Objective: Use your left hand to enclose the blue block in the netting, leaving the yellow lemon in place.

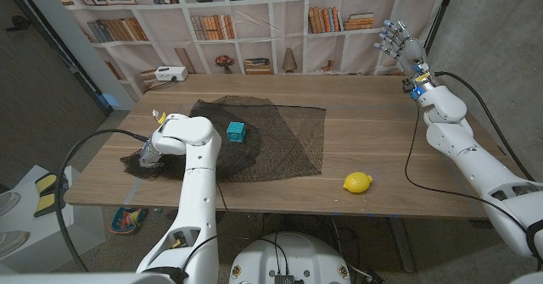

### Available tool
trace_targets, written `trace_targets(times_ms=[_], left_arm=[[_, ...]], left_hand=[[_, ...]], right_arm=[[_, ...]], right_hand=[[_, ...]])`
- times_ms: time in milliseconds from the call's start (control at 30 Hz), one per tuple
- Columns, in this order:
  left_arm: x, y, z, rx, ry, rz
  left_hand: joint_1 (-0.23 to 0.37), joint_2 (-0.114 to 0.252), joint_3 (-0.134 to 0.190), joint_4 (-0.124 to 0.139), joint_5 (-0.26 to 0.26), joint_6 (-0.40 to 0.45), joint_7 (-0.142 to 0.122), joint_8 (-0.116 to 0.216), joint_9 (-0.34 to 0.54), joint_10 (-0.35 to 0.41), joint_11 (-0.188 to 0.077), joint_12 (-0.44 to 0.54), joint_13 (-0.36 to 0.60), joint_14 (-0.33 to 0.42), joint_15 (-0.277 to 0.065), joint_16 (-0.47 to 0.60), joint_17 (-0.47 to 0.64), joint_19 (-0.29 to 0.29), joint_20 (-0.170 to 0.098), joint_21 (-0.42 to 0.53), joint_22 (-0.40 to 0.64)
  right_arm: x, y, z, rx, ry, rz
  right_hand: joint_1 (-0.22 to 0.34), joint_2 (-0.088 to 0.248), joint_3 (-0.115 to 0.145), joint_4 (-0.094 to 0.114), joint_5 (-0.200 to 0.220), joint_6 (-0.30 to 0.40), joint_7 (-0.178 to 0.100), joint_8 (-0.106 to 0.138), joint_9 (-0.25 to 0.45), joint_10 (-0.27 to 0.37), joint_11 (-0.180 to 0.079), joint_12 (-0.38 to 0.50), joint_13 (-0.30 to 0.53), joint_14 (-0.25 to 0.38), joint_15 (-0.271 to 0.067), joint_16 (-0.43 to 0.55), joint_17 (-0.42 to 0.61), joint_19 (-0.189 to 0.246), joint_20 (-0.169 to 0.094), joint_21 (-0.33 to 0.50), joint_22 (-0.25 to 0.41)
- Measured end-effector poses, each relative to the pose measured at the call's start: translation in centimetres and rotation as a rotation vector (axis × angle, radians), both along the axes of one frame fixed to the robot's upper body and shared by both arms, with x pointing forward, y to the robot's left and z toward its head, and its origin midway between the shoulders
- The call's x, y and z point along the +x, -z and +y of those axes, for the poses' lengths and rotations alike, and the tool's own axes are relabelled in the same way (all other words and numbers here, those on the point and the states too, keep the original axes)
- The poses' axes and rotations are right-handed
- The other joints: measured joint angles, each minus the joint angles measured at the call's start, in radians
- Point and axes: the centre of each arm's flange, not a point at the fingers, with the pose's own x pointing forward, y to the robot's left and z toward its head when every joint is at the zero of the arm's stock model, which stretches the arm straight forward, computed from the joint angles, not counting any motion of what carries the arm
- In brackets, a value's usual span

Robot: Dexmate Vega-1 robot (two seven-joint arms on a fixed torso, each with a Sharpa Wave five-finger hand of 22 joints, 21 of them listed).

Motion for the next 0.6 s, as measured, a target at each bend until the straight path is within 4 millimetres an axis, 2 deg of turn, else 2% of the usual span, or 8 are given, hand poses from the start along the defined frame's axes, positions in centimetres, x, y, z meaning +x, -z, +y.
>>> trace_targets(times_ms=[67, 133, 167, 200, 300, 433, 533, 600], left_arm=[[0.0, -0.2, 0.1, 0.009, -0.005, 0.019], [0.2, -0.1, 0.2, 0.014, -0.008, 0.033], [0.3, -0.1, 0.1, 0.016, -0.007, 0.036], [0.2, -0.3, 0.2, 0.033, -0.014, 0.039], [0.3, -0.5, 0.0, 0.058, -0.01, 0.041], [0.0, -1.0, -0.6, 0.074, 0.028, 0.03], [-0.1, -1.7, -1.2, 0.09, 0.06, -0.002], [0.4, -1.8, -1.9, 0.078, 0.104, -0.043]], left_hand=[[0.065, 0.012, 0.105, 0.006, 0.01, 0.106, -0.023, 0.031, 0.009, 0.067, -0.028, 0.044, 0.01, 0.019, -0.019, 0.028, 0.0, 0.05, -0.036, 0.038, 0.003], [0.128, 0.013, 0.18, 0.005, 0.009, 0.201, -0.015, 0.055, 0.023, 0.127, -0.024, 0.088, 0.026, 0.02, -0.019, 0.107, 0.0, 0.087, -0.069, 0.077, 0.013], [0.155, 0.011, 0.202, 0.002, 0.002, 0.25, 0.009, 0.061, 0.03, 0.176, -0.011, 0.116, 0.049, 0.02, -0.019, 0.117, 0.0, 0.1, -0.082, 0.097, 0.017], [0.175, 0.008, 0.215, -0.001, -0.006, 0.312, 0.051, 0.063, 0.038, 0.299, 0.023, 0.127, 0.059, 0.02, -0.019, 0.117, 0.0, 0.11, -0.089, 0.114, 0.02], [0.207, -0.001, 0.223, -0.005, -0.026, 0.321, 0.047, 0.07, 0.057, 0.308, 0.027, 0.166, 0.069, 0.019, -0.019, 0.117, 0.0, 0.124, -0.104, 0.148, 0.027], [0.228, -0.001, 0.221, -0.003, -0.029, 0.34, 0.052, 0.066, 0.075, 0.315, 0.029, 0.17, 0.069, 0.019, -0.019, 0.118, 0.0, 0.105, -0.12, 0.175, 0.035], [0.243, -0.001, 0.214, 0.003, -0.029, 0.345, 0.053, 0.066, 0.094, 0.32, 0.033, 0.17, 0.069, 0.019, -0.019, 0.119, 0.0, 0.084, -0.107, 0.19, 0.04], [0.251, -0.001, 0.208, 0.009, -0.029, 0.345, 0.053, 0.066, 0.105, 0.32, 0.034, 0.17, 0.069, 0.019, -0.019, 0.12, 0.0, 0.074, -0.108, 0.201, 0.042]], right_arm=[[0.0, 0.0, 0.0, 0.002, 0.003, -0.001], [0.0, -0.1, -0.1, 0.005, 0.006, -0.001], [0.0, -0.1, -0.1, 0.007, 0.009, -0.001], [-0.2, 0.0, 0.0, 0.004, 0.008, -0.004], [-0.3, -0.1, 0.0, 0.006, 0.013, -0.007], [-0.5, 0.0, 0.0, 0.008, 0.017, -0.005], [-0.6, -0.1, 0.0, 0.012, 0.02, -0.006], [-0.7, -0.1, 0.0, 0.014, 0.021, -0.007]], right_hand=[[0.0, 0.0, 0.0, 0.0, 0.0, 0.0, 0.0, 0.0, 0.0, 0.0, 0.0, 0.0, 0.0, 0.0, 0.0, 0.0, 0.0, 0.0, 0.0, 0.0, 0.0], [0.0, 0.0, 0.0, 0.0, 0.0, 0.0, 0.0, 0.0, 0.0, 0.0, 0.0, 0.0, 0.0, 0.0, 0.0, 0.0, 0.0, 0.0, 0.0, 0.0, 0.0], [0.0, 0.0, 0.0, 0.0, 0.0, 0.0, 0.0, 0.0, 0.0, 0.0, 0.0, 0.0, 0.0, 0.0, 0.0, 0.0, 0.0, 0.0, 0.0, 0.0, 0.0], [0.0, 0.0, 0.0, 0.0, 0.0, 0.0, 0.0, 0.0, 0.0, 0.0, 0.0, 0.0, 0.0, 0.0, 0.0, 0.0, 0.0, 0.0, 0.0, 0.0, 0.0], [0.0, 0.0, 0.0, 0.0, 0.0, 0.0, 0.0, 0.0, 0.0, 0.0, 0.0, 0.0, 0.0, 0.0, 0.0, 0.0, 0.0, 0.0, 0.0, 0.0, 0.0], [0.0, 0.0, 0.0, 0.0, 0.0, 0.0, 0.0, 0.0, 0.0, 0.0, 0.0, 0.0, 0.0, 0.0, 0.0, 0.0, 0.0, 0.0, 0.0, 0.0, 0.0], [0.0, 0.0, 0.0, 0.0, 0.0, 0.0, 0.0, 0.0, 0.0, 0.0, 0.0, 0.0, 0.0, 0.0, 0.0, 0.0, 0.0, 0.0, 0.0, 0.0, 0.0], [0.0, 0.0, 0.0, 0.0, 0.0, 0.0, 0.0, 0.0, 0.0, 0.0, 0.0, 0.0, 0.0, 0.0, 0.0, 0.0, 0.0, 0.0, 0.0, 0.0, 0.0]])
